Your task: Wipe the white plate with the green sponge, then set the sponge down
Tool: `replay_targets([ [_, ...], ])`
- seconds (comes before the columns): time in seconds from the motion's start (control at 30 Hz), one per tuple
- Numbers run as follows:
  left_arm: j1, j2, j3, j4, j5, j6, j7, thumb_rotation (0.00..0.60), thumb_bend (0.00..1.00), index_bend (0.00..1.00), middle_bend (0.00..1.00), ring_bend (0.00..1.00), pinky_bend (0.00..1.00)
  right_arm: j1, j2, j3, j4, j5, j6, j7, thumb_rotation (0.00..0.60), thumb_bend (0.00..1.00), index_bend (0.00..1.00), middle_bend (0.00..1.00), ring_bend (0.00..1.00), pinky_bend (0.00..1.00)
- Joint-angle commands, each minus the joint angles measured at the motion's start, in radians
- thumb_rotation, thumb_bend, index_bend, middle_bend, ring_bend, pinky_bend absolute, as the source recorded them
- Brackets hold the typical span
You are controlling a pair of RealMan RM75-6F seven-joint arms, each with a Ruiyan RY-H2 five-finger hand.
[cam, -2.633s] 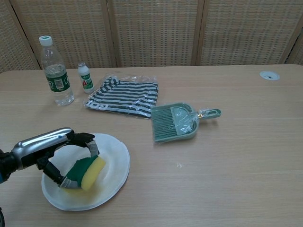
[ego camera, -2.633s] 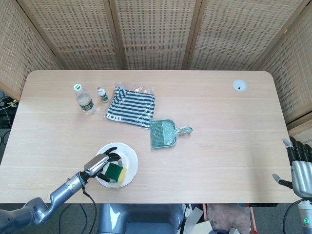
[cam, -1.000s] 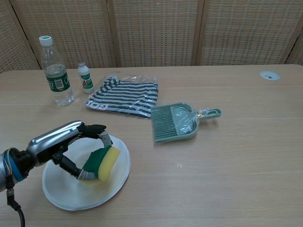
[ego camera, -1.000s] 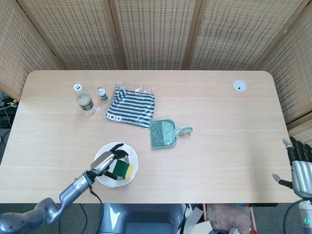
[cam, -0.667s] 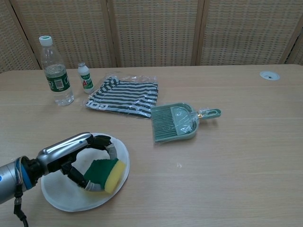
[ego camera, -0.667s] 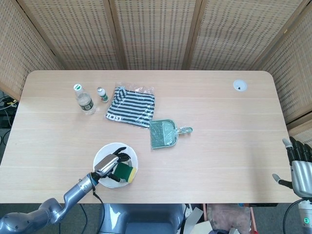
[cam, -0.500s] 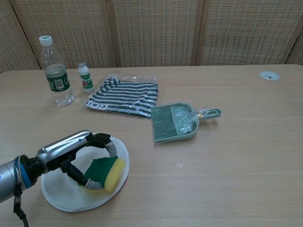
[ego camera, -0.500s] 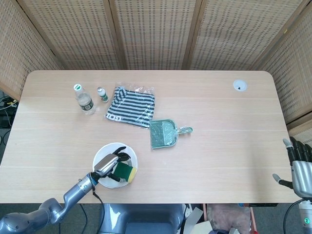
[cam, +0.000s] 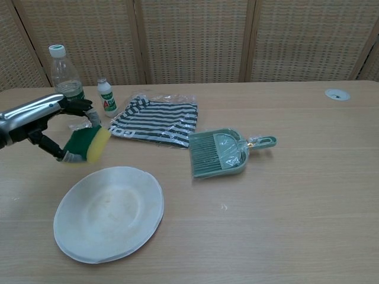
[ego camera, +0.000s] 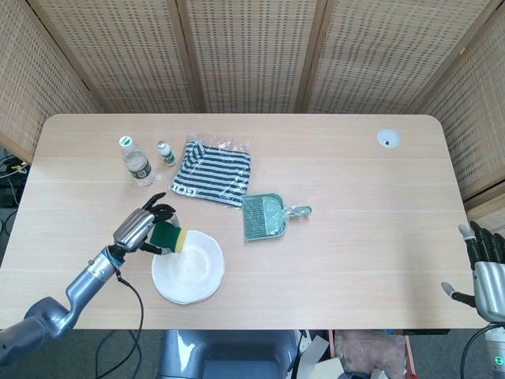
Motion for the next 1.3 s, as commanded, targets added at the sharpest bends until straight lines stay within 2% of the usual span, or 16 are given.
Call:
replay_targets([
  [0.03,-0.019,0.082,-0.001,0.046,-0.059,-0.175,0.145,0.600,0.43,0.62,0.46,0.26,0.00,0.001,0.001,-0.001,-0.002,-0.001,-0.002,-0.001,0.600,0.00,0.00,0.00,0.00,0.00],
  [0.27,-0.014,0.058,-0.024,0.073,-0.150,-0.339,0.227,0.600,0.45,0.59,0.37,0.25,0.00,0.001,0.003,-0.001,-0.006,-0.004,-0.002,-0.004,0.600,0.00,0.00,0.00,0.00,0.00],
  [0.37,-0.019,0.056,-0.031,0.062,-0.174,-0.393,0.239,0.600,0.42,0.48,0.26,0.20,0.00,0.001,0.004,-0.002,-0.007,-0.005,-0.001,-0.002,0.600,0.00,0.00,0.00,0.00,0.00],
  [0.4,-0.022,0.061,-0.029,0.051,-0.174,-0.408,0.243,0.600,0.35,0.38,0.18,0.14,0.00,0.001,0.004,-0.002,-0.007,-0.004,-0.001,-0.001,0.600,0.00,0.00,0.00,0.00,0.00],
  [0.43,-0.024,0.067,-0.027,0.042,-0.174,-0.418,0.247,0.600,0.23,0.25,0.09,0.07,0.00,0.001,0.004,-0.002,-0.007,-0.004,-0.002,-0.001,0.600,0.00,0.00,0.00,0.00,0.00],
  [0.5,-0.027,0.083,-0.026,0.013,-0.179,-0.436,0.259,0.600,0.05,0.06,0.01,0.00,0.00,0.000,0.005,-0.002,-0.007,-0.004,-0.001,0.000,0.600,0.00,0.00,0.00,0.00,0.00],
  [0.53,-0.026,0.100,-0.027,-0.021,-0.180,-0.435,0.266,0.600,0.01,0.01,0.00,0.00,0.00,-0.001,0.006,-0.002,-0.008,-0.006,0.001,0.002,0.600,0.00,0.00,0.00,0.00,0.00],
  [0.63,-0.016,0.156,-0.038,-0.119,-0.194,-0.419,0.303,0.600,0.00,0.00,0.00,0.00,0.00,-0.004,0.010,-0.003,-0.011,-0.012,0.006,0.009,0.600,0.00,0.00,0.00,0.00,0.00],
  [0.8,0.033,0.277,-0.062,-0.330,-0.214,-0.312,0.376,0.600,0.00,0.00,0.00,0.00,0.00,-0.011,0.020,-0.006,-0.017,-0.028,0.022,0.027,0.600,0.00,0.00,0.00,0.00,0.00],
  [0.87,0.068,0.315,-0.073,-0.406,-0.217,-0.231,0.434,0.600,0.00,0.00,0.00,0.00,0.00,-0.014,0.023,-0.006,-0.017,-0.031,0.028,0.037,0.600,0.00,0.00,0.00,0.00,0.00],
  [0.93,0.135,0.361,-0.092,-0.521,-0.239,-0.097,0.555,0.600,0.00,0.00,0.00,0.00,0.00,-0.015,0.025,-0.002,-0.010,-0.030,0.033,0.048,0.600,0.00,0.00,0.00,0.00,0.00],
  [0.97,0.163,0.372,-0.098,-0.565,-0.246,-0.040,0.617,0.600,0.00,0.00,0.00,0.00,0.00,-0.016,0.025,0.000,-0.007,-0.028,0.035,0.052,0.600,0.00,0.00,0.00,0.00,0.00],
  [1.13,0.280,0.436,-0.105,-0.799,-0.327,0.120,0.835,0.600,0.00,0.00,0.00,0.00,0.00,-0.021,0.024,0.004,-0.001,-0.024,0.046,0.053,0.600,0.00,0.00,0.00,0.00,0.00],
  [1.23,0.332,0.446,-0.105,-0.881,-0.361,0.194,0.945,0.600,0.00,0.00,0.00,0.00,0.00,-0.024,0.027,0.001,0.000,-0.032,0.050,0.058,0.600,0.00,0.00,0.00,0.00,0.00],
  [1.3,0.355,0.440,-0.105,-0.905,-0.366,0.229,0.974,0.600,0.00,0.00,0.00,0.00,0.00,-0.026,0.027,0.000,0.001,-0.033,0.052,0.061,0.600,0.00,0.00,0.00,0.00,0.00],
])
